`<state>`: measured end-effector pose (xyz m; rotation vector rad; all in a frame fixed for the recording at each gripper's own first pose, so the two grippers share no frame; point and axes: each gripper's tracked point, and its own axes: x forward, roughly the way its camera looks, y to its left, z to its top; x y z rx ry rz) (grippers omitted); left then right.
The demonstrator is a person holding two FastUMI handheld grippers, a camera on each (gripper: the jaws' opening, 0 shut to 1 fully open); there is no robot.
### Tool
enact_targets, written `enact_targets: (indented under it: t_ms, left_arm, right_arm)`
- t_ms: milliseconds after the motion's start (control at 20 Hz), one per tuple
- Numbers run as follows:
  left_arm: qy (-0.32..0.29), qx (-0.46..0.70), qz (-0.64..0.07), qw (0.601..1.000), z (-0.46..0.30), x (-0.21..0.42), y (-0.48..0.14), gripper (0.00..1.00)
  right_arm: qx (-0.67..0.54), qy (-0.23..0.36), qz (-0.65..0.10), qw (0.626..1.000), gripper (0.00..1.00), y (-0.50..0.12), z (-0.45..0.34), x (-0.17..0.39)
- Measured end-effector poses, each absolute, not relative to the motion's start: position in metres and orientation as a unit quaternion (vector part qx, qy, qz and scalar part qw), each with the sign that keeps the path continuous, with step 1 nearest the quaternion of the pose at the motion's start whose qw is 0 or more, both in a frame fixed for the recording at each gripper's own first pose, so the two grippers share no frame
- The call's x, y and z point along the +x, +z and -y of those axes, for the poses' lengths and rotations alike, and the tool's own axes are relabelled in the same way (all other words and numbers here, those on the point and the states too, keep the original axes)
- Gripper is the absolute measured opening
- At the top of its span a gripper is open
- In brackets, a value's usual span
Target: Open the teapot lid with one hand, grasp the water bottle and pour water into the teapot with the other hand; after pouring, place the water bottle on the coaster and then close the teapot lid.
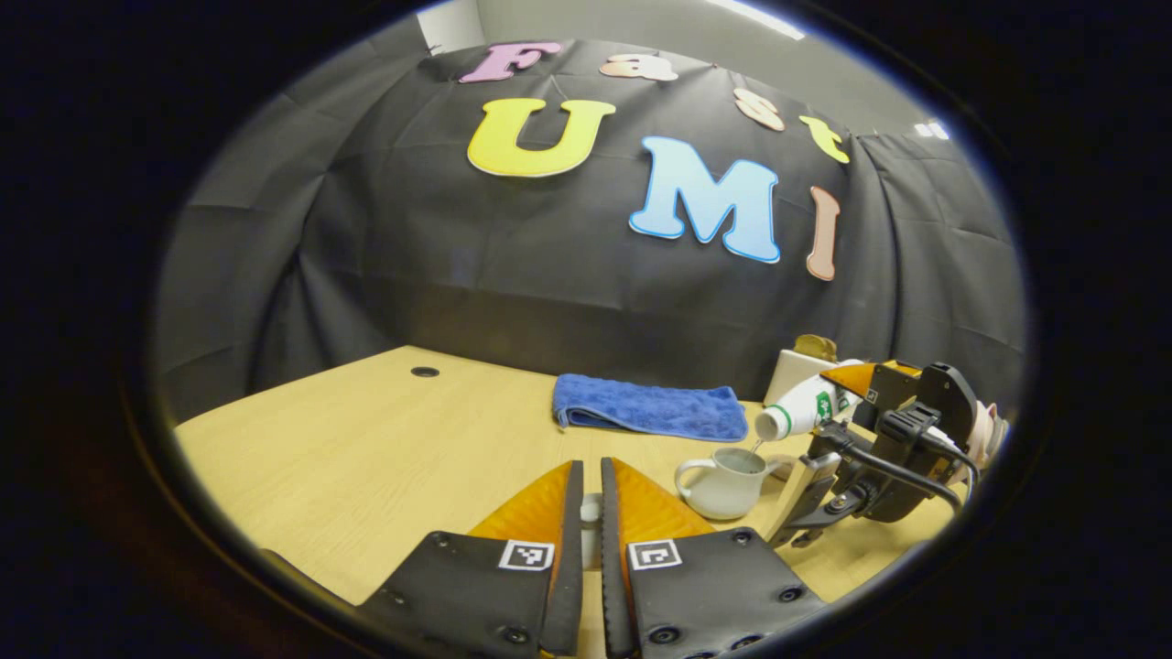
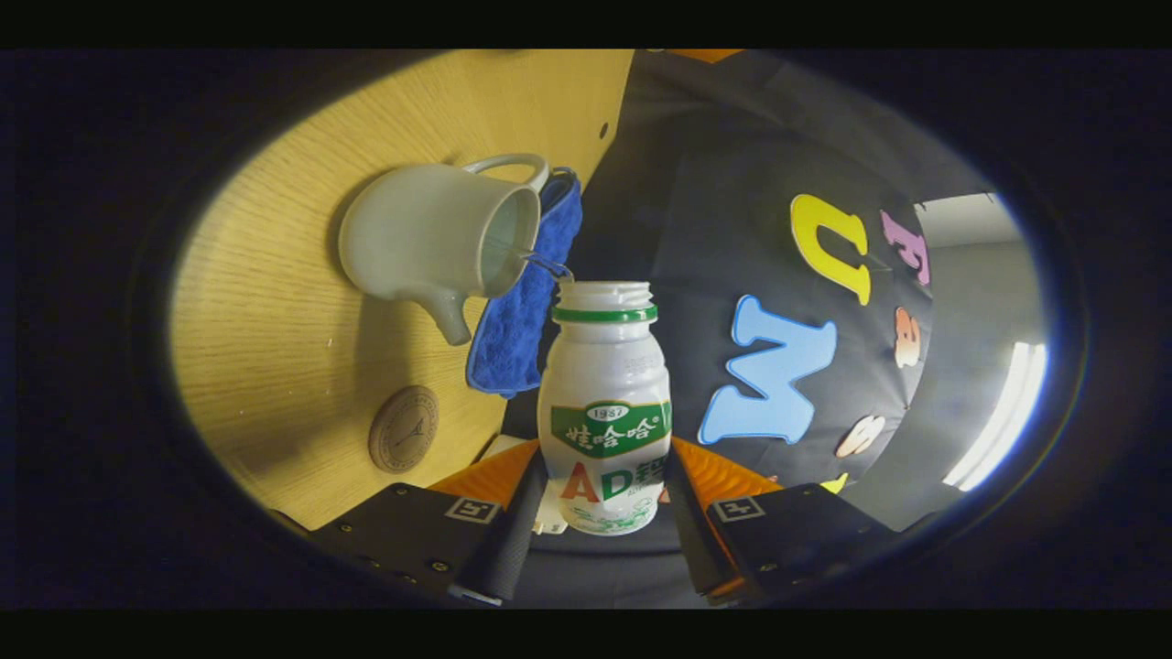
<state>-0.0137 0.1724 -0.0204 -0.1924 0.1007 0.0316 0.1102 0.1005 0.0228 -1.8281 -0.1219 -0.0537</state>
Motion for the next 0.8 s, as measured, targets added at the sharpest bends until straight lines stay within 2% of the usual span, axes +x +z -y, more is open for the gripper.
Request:
enact_targets:
  t_ms: [50, 100, 150, 250, 300, 750, 800]
  left_arm:
    - [0.016, -0.096, -0.050, 0.994, -0.1719, -0.0140, -0.0215, 0.16]
    - [0.016, -0.096, -0.050, 0.994, -0.1712, -0.0133, -0.0218, 0.19]
    - [0.016, -0.096, -0.050, 0.994, -0.1714, -0.0131, -0.0215, 0.16]
    - [0.017, -0.096, -0.051, 0.994, -0.1719, -0.0133, -0.0229, 0.16]
    - [0.017, -0.097, -0.051, 0.994, -0.1719, -0.0134, -0.0226, 0.19]
    - [0.016, -0.100, -0.052, 0.993, -0.1729, -0.0132, -0.0239, 0.19]
    - [0.016, -0.100, -0.052, 0.993, -0.1724, -0.0135, -0.0242, 0.16]
  right_arm:
    - [-0.792, -0.023, 0.053, 0.607, 0.69, 0.0232, -0.1010, 0.1107]
    - [-0.793, -0.023, 0.054, 0.606, 0.69, 0.0232, -0.1010, 0.1106]
    - [-0.795, -0.023, 0.054, 0.604, 0.69, 0.0231, -0.1014, 0.1112]
    - [-0.796, -0.021, 0.054, 0.602, 0.69, 0.0227, -0.1019, 0.1114]
    - [-0.797, -0.021, 0.054, 0.601, 0.69, 0.0229, -0.1021, 0.1112]
    - [-0.805, -0.018, 0.051, 0.591, 0.69, 0.0191, -0.1031, 0.1144]
    - [-0.806, -0.018, 0.050, 0.590, 0.69, 0.0186, -0.1032, 0.1139]
